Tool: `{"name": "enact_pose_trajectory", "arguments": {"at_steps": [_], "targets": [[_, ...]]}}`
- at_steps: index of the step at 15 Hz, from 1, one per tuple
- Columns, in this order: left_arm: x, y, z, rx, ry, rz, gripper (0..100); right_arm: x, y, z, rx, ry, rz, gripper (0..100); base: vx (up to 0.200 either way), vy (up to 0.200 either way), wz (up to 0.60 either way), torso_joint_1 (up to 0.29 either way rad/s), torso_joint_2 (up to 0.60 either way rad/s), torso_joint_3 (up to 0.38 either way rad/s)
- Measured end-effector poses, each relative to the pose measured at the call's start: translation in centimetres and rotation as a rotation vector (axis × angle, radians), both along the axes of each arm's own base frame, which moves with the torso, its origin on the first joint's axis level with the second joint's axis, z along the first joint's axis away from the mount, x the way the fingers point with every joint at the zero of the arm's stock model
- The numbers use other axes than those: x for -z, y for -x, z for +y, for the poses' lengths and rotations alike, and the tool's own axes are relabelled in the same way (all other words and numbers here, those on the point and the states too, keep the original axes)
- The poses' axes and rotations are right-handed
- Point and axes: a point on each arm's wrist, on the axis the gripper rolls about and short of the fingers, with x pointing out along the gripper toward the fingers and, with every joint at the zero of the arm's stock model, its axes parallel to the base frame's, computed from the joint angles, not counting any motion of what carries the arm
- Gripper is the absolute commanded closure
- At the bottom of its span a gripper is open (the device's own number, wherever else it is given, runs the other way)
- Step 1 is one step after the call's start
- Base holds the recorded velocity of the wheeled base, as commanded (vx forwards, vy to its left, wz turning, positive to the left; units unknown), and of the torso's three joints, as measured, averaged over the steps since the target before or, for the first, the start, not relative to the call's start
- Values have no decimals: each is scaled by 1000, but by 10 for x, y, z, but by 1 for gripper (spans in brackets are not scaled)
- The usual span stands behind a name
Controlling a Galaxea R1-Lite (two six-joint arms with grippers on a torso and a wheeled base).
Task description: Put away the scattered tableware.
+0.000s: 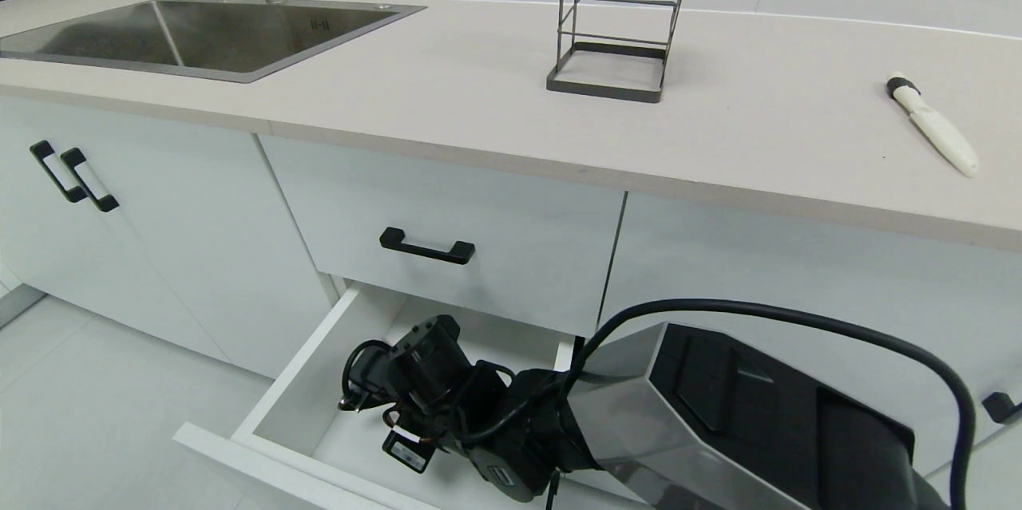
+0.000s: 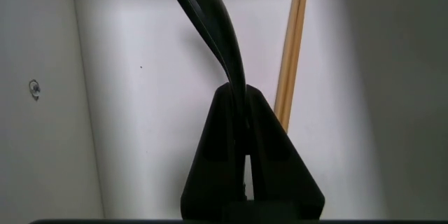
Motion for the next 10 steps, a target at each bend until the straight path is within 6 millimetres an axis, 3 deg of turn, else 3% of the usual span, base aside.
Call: {"name": "enact_pose_trajectory", "arguments": {"at_steps": [5,10], "targets": [[0,0,0,0,0,0,0,3,3,-2,-6,53,34,0,0,0,0,0,0,0],[0,0,0,0,0,0,0,-46,24,4,-49,9,10,0,0,0,0,0,0,0]]}}
